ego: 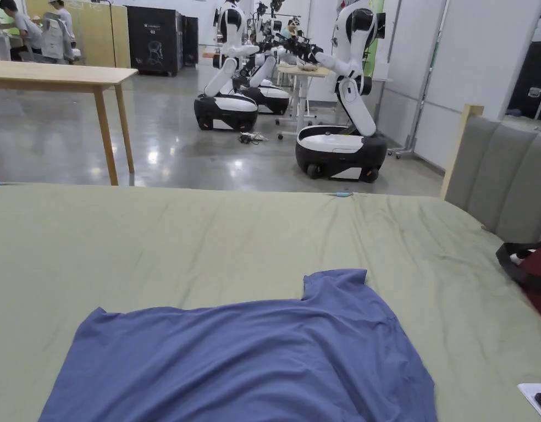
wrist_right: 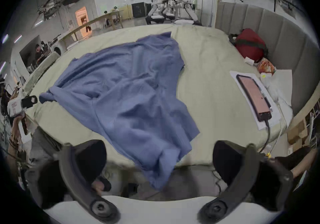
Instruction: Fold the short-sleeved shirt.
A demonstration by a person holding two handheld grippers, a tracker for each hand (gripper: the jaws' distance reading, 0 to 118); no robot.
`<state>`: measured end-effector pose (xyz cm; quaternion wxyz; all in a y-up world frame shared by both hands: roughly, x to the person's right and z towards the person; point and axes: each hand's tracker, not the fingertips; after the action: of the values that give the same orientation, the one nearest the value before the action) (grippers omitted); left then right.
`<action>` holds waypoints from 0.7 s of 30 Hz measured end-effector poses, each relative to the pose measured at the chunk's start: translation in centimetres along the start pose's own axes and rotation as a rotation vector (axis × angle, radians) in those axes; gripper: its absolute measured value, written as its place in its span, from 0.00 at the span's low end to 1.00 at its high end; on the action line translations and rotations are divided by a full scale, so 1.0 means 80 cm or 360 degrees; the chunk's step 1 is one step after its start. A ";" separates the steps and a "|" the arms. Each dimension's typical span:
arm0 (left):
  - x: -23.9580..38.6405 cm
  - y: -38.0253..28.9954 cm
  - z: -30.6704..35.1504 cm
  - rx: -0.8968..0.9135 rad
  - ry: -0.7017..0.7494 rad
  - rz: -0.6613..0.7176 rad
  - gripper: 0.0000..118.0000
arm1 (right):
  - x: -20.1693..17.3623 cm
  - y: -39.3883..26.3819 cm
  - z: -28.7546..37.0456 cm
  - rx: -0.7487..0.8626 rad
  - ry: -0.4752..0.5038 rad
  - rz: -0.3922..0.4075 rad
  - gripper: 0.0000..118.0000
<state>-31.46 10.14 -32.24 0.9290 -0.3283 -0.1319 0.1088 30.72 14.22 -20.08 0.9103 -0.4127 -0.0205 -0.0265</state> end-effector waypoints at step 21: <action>0.065 0.009 0.110 0.0219 0.0189 0.0079 0.26 | -0.033 -0.022 0.082 0.0318 0.0199 -0.0125 0.00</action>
<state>-29.41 17.32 -25.22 0.9525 -0.2727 -0.0606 0.1210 27.88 18.08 -14.64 0.9446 -0.3164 0.0175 -0.0856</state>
